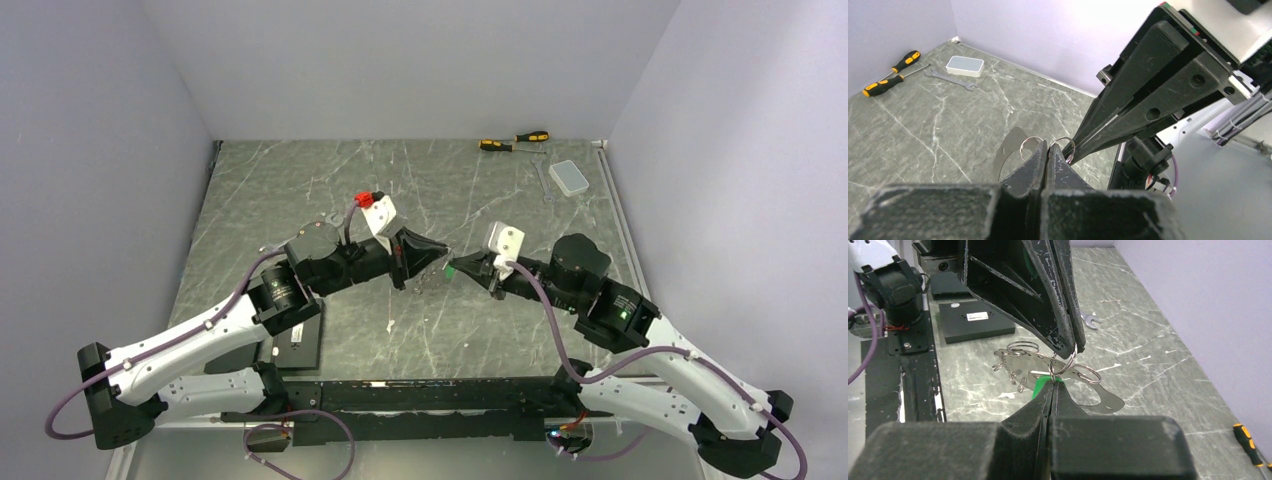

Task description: Put the keys on the keyring

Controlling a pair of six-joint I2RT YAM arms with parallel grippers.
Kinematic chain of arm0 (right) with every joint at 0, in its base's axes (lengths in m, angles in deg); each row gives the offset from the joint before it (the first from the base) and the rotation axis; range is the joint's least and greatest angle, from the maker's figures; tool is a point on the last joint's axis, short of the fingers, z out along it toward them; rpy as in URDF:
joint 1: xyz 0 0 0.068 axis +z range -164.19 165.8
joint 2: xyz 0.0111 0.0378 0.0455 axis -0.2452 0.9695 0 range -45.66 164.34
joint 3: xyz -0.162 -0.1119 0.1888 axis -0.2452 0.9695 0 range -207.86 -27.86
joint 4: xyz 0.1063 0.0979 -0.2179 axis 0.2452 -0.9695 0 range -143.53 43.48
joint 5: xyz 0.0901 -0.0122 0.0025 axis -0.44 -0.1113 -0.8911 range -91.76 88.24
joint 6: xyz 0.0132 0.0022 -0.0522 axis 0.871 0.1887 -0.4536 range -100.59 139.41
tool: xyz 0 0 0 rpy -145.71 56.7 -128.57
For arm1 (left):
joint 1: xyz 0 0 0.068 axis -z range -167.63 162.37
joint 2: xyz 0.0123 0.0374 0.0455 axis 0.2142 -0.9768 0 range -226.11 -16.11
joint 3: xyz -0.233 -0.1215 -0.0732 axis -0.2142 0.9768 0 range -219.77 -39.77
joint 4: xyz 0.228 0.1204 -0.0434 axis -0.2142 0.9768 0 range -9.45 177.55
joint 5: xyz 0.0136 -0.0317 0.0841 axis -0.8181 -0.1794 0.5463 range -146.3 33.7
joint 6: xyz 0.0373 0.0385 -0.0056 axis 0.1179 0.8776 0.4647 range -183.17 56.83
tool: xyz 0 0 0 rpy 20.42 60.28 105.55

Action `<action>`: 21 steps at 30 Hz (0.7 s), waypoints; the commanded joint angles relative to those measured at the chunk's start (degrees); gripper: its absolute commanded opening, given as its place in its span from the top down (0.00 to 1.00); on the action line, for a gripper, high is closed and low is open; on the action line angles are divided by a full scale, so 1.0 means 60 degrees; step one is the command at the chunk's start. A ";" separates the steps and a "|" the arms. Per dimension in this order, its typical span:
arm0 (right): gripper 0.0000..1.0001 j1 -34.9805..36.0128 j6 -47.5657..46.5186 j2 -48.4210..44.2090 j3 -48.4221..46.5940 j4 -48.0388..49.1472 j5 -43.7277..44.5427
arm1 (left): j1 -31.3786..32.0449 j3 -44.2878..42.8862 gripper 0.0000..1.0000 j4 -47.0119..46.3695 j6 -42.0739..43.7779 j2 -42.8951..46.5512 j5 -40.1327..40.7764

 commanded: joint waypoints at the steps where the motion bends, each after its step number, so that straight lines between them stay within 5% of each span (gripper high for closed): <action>1: 1.00 0.0059 -0.0247 0.0342 -0.0516 -0.0053 -0.0034 | -0.0018 -0.0051 1.00 -0.1482 -0.0861 0.0198 0.1161; 11: 1.00 0.0103 -0.0525 0.0867 -0.0744 -0.0235 0.0265 | -0.0018 0.0065 1.00 -0.1717 -0.1289 0.0074 0.1651; 21: 1.00 0.0103 -0.0203 0.0563 -0.0567 0.0257 0.0407 | -0.0011 0.0424 1.00 -0.2484 0.0054 0.0355 -0.1184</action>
